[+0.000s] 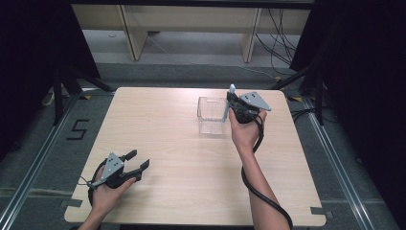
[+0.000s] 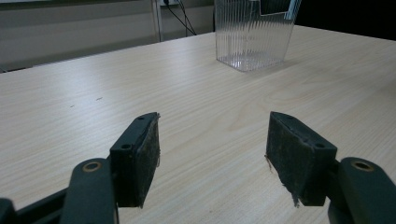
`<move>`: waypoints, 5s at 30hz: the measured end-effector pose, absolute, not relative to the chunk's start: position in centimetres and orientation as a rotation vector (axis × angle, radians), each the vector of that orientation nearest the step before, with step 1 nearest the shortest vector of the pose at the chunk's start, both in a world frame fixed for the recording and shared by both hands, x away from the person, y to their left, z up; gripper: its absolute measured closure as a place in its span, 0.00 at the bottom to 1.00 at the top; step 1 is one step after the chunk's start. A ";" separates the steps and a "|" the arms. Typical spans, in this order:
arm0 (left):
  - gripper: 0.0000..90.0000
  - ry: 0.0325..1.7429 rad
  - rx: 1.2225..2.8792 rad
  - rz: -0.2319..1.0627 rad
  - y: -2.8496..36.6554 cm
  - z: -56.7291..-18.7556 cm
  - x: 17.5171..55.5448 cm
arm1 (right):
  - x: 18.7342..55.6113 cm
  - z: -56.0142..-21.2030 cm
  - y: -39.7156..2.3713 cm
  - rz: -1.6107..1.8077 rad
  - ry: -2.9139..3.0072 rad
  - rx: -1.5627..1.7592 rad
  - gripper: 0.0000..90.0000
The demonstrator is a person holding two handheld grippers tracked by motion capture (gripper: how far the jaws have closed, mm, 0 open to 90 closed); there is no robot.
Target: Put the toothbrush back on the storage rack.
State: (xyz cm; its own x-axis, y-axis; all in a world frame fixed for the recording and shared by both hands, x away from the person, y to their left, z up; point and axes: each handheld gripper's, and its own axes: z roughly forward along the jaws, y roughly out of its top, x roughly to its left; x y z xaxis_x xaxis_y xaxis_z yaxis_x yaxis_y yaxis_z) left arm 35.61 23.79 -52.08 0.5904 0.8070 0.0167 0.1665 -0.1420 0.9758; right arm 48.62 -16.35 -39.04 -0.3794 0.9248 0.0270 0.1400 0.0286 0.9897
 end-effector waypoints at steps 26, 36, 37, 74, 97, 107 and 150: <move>0.38 0.825 1.650 0.681 23.8 -52.1 35.6 | 48.9 -40.6 -16.2 1.421 1.622 1.116 0.93; 0.38 0.828 1.649 0.682 23.7 -52.2 35.6 | 48.8 -41.3 -16.0 1.415 1.630 1.128 0.93; 0.38 0.830 1.649 0.685 23.7 -52.2 35.6 | 48.8 -41.4 -16.1 1.400 1.638 1.123 0.93; 0.38 0.841 1.668 0.678 23.8 -52.1 35.5 | 48.8 -43.6 -15.8 1.385 1.659 1.177 0.93; 0.38 0.843 1.668 0.680 23.8 -52.1 35.5 | 48.5 -44.2 -15.9 1.393 1.652 1.208 0.88; 0.38 0.843 1.668 0.679 23.8 -52.1 35.5 | 48.6 -44.3 -16.2 1.380 1.659 1.217 0.76; 0.38 0.838 1.664 0.685 23.8 -52.1 35.5 | 45.8 -44.9 -17.9 1.296 1.779 1.239 0.47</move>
State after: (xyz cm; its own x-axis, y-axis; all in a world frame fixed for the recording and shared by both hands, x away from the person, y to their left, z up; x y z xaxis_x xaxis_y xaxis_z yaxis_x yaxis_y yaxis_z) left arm 35.45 23.83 -52.12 0.5827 0.8124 0.0194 0.1803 -0.1525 0.9717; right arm 45.82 -17.85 -44.91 -0.3791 0.9240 0.0500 0.3308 0.0848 0.9399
